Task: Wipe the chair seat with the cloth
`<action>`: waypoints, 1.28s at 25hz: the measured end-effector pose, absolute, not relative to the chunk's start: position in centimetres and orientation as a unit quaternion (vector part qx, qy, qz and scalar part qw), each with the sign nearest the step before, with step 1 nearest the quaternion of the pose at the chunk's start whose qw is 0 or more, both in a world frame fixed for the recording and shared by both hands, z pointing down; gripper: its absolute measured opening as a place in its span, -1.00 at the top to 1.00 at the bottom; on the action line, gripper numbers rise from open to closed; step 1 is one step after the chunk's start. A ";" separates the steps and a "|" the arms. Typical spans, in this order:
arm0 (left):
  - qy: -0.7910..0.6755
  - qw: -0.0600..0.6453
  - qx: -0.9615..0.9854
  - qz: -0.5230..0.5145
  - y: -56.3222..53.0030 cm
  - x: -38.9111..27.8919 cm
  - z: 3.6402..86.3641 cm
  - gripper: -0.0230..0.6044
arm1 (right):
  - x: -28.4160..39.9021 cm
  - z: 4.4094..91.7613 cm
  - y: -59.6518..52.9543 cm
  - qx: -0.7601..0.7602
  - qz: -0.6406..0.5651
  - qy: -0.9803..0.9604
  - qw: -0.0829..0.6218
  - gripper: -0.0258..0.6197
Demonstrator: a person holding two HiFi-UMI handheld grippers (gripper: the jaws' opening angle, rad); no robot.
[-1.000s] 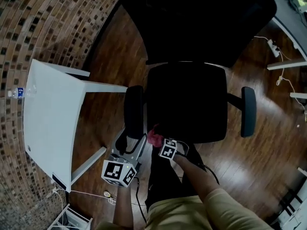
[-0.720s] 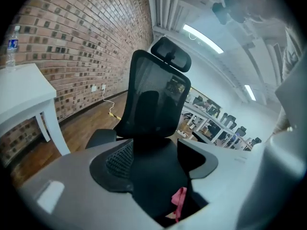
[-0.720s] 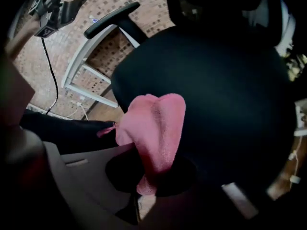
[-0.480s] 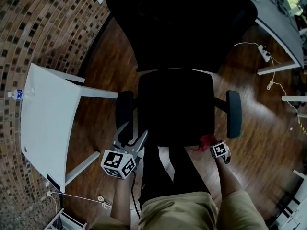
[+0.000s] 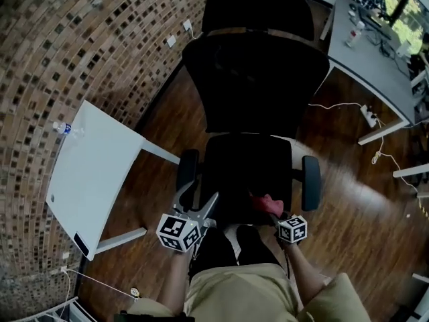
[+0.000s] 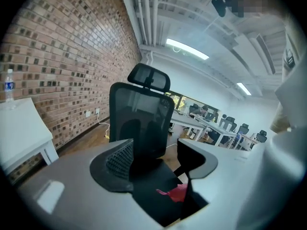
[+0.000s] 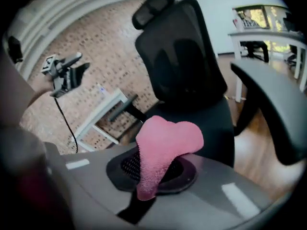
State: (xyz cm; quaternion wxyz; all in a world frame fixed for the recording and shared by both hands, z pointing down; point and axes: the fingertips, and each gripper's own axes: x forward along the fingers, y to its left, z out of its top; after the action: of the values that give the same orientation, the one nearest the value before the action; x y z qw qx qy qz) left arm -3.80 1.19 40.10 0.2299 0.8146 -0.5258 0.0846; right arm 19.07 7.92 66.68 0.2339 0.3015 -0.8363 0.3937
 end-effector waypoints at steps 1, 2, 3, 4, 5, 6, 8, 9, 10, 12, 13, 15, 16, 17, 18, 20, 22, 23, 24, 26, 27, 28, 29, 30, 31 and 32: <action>-0.524 0.215 0.820 0.080 1.6 -3.4 38.6 0.04 | 17.4 63.5 7.2 0.299 0.374 -0.855 0.201 0.86; -0.522 0.201 0.825 0.077 2.2 -3.1 37.3 0.04 | 16.1 60.4 6.6 0.297 0.355 -0.870 0.171 0.86; -0.520 0.187 0.830 0.074 3.0 -2.8 36.0 0.04 | 15.2 57.4 6.2 0.298 0.337 -0.881 0.144 0.86; -0.517 0.175 0.835 0.072 3.7 -2.5 34.9 0.04 | 14.5 54.5 6.0 0.300 0.320 -0.891 0.120 0.86; -0.514 0.163 0.839 0.068 4.4 -2.3 33.8 0.04 | 14.0 51.8 5.8 0.302 0.304 -0.898 0.097 0.86; -0.510 0.152 0.844 0.063 5.0 -2.2 32.7 0.04 | 13.7 49.2 5.6 0.302 0.291 -0.905 0.072 0.86; -0.504 0.133 0.852 0.053 6.5 -2.3 30.6 0.04 | 13.0 44.6 5.9 0.296 0.280 -0.913 0.017 0.86; -0.502 0.124 0.855 0.047 7.7 -2.5 29.7 0.05 | 12.8 42.7 6.6 0.290 0.281 -0.915 -0.011 0.86; -0.502 0.115 0.856 0.042 9.1 -2.9 28.7 0.05 | 12.6 41.0 7.6 0.285 0.281 -0.916 -0.036 0.86; -0.504 0.091 0.858 0.030 11.8 -3.7 26.5 0.06 | 12.5 38.3 9.6 0.282 0.259 -0.922 -0.066 0.86; -0.507 0.078 0.858 0.021 13.2 -4.1 25.5 0.05 | 12.7 37.0 10.8 0.286 0.236 -0.926 -0.070 0.86; -0.515 0.055 0.856 0.002 16.6 -5.0 24.2 0.06 | 12.9 34.5 13.9 0.297 0.190 -0.933 -0.071 0.86; -0.519 0.048 0.853 -0.004 18.5 -5.8 23.8 0.06 | 12.6 33.3 15.9 0.298 0.177 -0.935 -0.079 0.86; -0.522 0.045 0.851 -0.008 20.5 -6.8 23.6 0.06 | 11.9 32.2 18.3 0.294 0.171 -0.936 -0.089 0.86; -0.526 0.046 0.849 -0.013 22.6 -7.9 23.7 0.07 | 11.0 31.3 20.8 0.288 0.166 -0.938 -0.097 0.86; -0.531 0.055 0.845 -0.023 26.8 -9.9 24.4 0.07 | 9.3 30.2 25.1 0.287 0.150 -0.942 -0.087 0.86; -0.532 0.070 0.844 -0.029 30.2 -11.2 25.3 0.08 | 8.9 29.4 27.6 0.319 0.141 -0.935 -0.070 0.86; -0.529 0.077 0.845 -0.029 31.7 -11.6 25.7 0.08 | 9.0 29.0 28.6 0.339 0.142 -0.928 -0.066 0.86; -0.526 0.082 0.846 -0.027 33.1 -11.9 26.0 0.08 | 9.0 28.7 29.7 0.356 0.143 -0.921 -0.062 0.86; -0.521 0.084 0.849 -0.019 35.4 -12.1 26.2 0.08 | 8.8 28.0 31.8 0.375 0.137 -0.915 -0.053 0.86; -0.519 0.082 0.851 -0.014 36.2 -11.9 26.1 0.08 | 8.7 27.5 32.7 0.379 0.130 -0.915 -0.050 0.86; -0.516 0.079 0.853 -0.012 36.7 -11.6 26.0 0.08 | 8.6 26.9 33.4 0.381 0.120 -0.915 -0.048 0.86; -0.513 0.074 0.855 -0.012 37.1 -11.1 25.8 0.08 | 8.5 26.2 34.0 0.382 0.108 -0.917 -0.045 0.86; -0.511 0.069 0.856 -0.012 37.2 -10.6 25.4 0.08 | 8.4 25.5 34.3 0.383 0.095 -0.918 -0.042 0.86; -0.511 0.064 0.857 -0.013 37.3 -9.9 24.7 0.08 | 8.4 24.9 34.6 0.383 0.084 -0.919 -0.038 0.86; -0.510 0.057 0.858 -0.013 37.4 -9.3 24.1 0.08 | 8.4 24.4 34.9 0.382 0.077 -0.920 -0.034 0.86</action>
State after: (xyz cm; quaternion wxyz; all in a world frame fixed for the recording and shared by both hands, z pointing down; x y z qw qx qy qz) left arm -9.29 37.42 24.06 0.0574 0.8580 -0.5102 -0.0130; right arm 8.41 34.92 24.37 -0.0337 0.3821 -0.9203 0.0765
